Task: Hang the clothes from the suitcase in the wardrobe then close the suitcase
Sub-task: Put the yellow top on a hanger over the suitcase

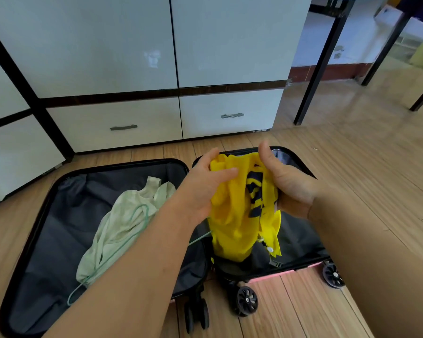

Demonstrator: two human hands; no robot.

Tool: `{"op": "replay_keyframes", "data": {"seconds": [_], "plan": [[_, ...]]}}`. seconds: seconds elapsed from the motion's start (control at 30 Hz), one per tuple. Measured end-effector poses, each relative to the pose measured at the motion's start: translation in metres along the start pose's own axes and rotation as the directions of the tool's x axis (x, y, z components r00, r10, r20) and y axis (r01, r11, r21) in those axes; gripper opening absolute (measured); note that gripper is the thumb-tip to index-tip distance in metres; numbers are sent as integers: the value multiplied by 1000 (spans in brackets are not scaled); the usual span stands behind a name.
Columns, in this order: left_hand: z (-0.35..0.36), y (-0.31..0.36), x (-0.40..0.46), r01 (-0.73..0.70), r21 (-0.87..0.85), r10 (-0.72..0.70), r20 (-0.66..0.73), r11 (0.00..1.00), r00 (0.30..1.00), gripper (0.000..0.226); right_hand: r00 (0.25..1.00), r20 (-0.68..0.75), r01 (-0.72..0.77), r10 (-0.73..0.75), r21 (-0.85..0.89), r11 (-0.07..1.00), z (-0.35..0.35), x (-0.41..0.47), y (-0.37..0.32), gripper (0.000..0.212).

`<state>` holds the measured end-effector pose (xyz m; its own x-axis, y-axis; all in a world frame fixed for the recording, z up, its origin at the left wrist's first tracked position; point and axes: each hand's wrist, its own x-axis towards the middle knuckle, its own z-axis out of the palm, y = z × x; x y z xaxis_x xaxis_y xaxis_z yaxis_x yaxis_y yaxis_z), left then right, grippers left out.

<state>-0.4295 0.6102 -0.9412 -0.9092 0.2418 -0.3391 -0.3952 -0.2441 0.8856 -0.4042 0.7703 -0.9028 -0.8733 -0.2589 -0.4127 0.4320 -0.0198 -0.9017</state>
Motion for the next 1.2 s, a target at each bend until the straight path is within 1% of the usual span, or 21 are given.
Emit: {"op": "replay_keyframes", "data": {"seconds": [0.07, 0.13, 0.23, 0.3, 0.37, 0.43, 0.5, 0.53, 0.6, 0.67, 0.73, 0.77, 0.8, 0.87, 0.93, 0.97, 1.03, 1.07, 1.13, 1.17, 1.2], "plan": [[0, 4, -1, -53, 73, 58, -66, 996, 996, 39, 998, -63, -9, 14, 73, 997, -2, 4, 3, 65], [-1, 9, -4, -129, 90, 136, -80, 988, 987, 24, 966, -251, 9, 66, 287, 958, -10, 9, 3, 48], [-9, 20, -7, -265, 206, 301, -167, 942, 939, 21, 842, -533, 172, 79, 405, 898, -32, 13, 1, 26], [-19, 23, -6, -313, 223, 365, -251, 923, 896, 22, 670, -741, 291, 44, 316, 903, -47, 14, 0, 19], [-32, 18, -1, -313, 248, 385, -343, 917, 857, 20, 482, -874, 332, -53, 126, 935, -51, 9, -2, 23], [-46, 6, 3, -243, 338, 371, -393, 909, 842, 23, 383, -907, 372, -177, -24, 928, -44, 3, -8, 33], [-63, -11, 4, -84, 488, 317, -417, 869, 852, 30, 344, -905, 465, -249, -66, 883, -43, 1, -12, 51], [-73, -20, 2, 24, 595, 285, -419, 803, 862, 33, 350, -897, 505, -271, -63, 861, -40, -3, -19, 59], [-95, -39, -6, 232, 819, 156, -361, 525, 919, 45, 407, -858, 429, -313, -123, 895, -38, -4, -28, 56], [-110, -57, -19, 278, 939, -70, -269, 203, 961, 58, 585, -753, 159, -300, -256, 953, -33, -4, -28, 40], [-116, -72, -28, 223, 972, -269, -195, 78, 943, 66, 781, -590, -54, -202, -387, 921, -27, 2, -18, 29], [-115, -78, -29, 188, 981, -331, -162, 47, 929, 65, 845, -514, -147, -146, -487, 861, -23, 6, -9, 23], [-113, -82, -29, 150, 989, -360, -134, 15, 923, 60, 881, -461, -235, -106, -621, 748, -18, 9, 1, 25], [-110, -90, -24, 102, 995, -343, -88, 23, 935, 44, 899, -427, -334, -96, -812, 479, -9, 19, 17, 36], [-106, -96, -19, 150, 973, -273, -99, 174, 957, 16, 882, -446, -349, -153, -836, 423, -5, 25, 30, 26], [-104, -96, -18, 179, 945, -236, -115, 273, 965, 14, 870, -458, -328, -183, -815, 479, -5, 27, 35, 21], [-99, -88, -15, 206, 871, -142, -159, 445, 977, 24, 872, -444, -254, -207, -771, 584, -3, 28, 41, 40], [-95, -79, -14, 184, 851, -58, -179, 491, 982, 25, 887, -417, -209, -198, -745, 634, -2, 28, 43, 43], [-85, -57, -14, 75, 867, 178, -184, 493, 967, 24, 907, -403, -151, -118, -574, 805, 2, 29, 44, 29], [-79, -47, -14, 9, 887, 290, -160, 462, 944, 25, 922, -386, -152, -11, -388, 909, 5, 28, 41, 30], [-71, -38, -15, -64, 911, 381, -106, 408, 918, 26, 933, -346, -173, 96, -197, 965, 7, 27, 37, 49]]}}
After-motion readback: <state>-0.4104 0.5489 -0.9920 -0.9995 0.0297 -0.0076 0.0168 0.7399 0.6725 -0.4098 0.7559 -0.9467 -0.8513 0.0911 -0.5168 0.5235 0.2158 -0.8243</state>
